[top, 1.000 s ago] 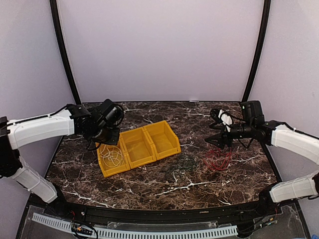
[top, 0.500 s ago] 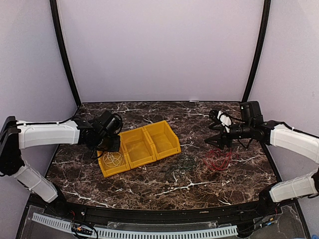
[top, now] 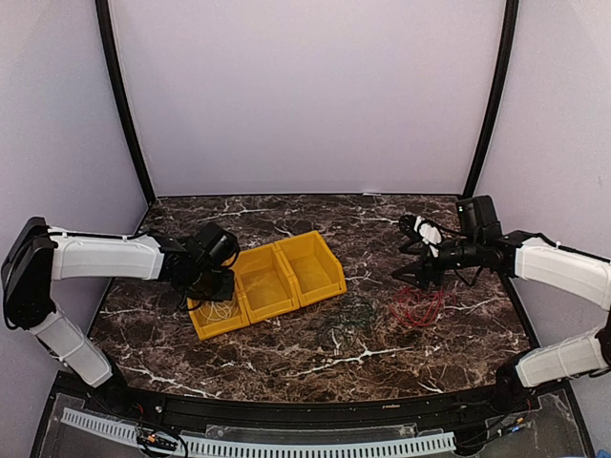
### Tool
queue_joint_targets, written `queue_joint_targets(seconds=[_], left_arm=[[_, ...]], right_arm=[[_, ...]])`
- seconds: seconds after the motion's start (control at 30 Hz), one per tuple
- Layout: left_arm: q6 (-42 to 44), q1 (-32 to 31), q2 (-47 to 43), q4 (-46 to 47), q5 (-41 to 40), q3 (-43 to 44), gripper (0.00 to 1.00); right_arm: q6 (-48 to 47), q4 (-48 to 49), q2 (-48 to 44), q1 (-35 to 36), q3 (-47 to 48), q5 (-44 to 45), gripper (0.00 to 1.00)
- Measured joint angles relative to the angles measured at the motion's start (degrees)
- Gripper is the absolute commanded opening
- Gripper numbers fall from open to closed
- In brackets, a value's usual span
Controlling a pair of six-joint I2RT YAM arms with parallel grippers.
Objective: Untangle the cables
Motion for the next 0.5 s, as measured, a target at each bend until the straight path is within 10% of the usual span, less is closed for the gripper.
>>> queue_joint_targets(seconds=[0.27,0.5], left_arm=[[2.4,1.0,-2.0,-3.4,-1.4,3.5,0.51],[3.6,1.3,-8.9,-8.4,-4.1,5.9,0.6]], right_arm=[[0.0,0.0,0.0,0.0,0.0,0.0,0.74],[-0.2,-0.2,0.0,0.0,0.0,-0.2,0.74]])
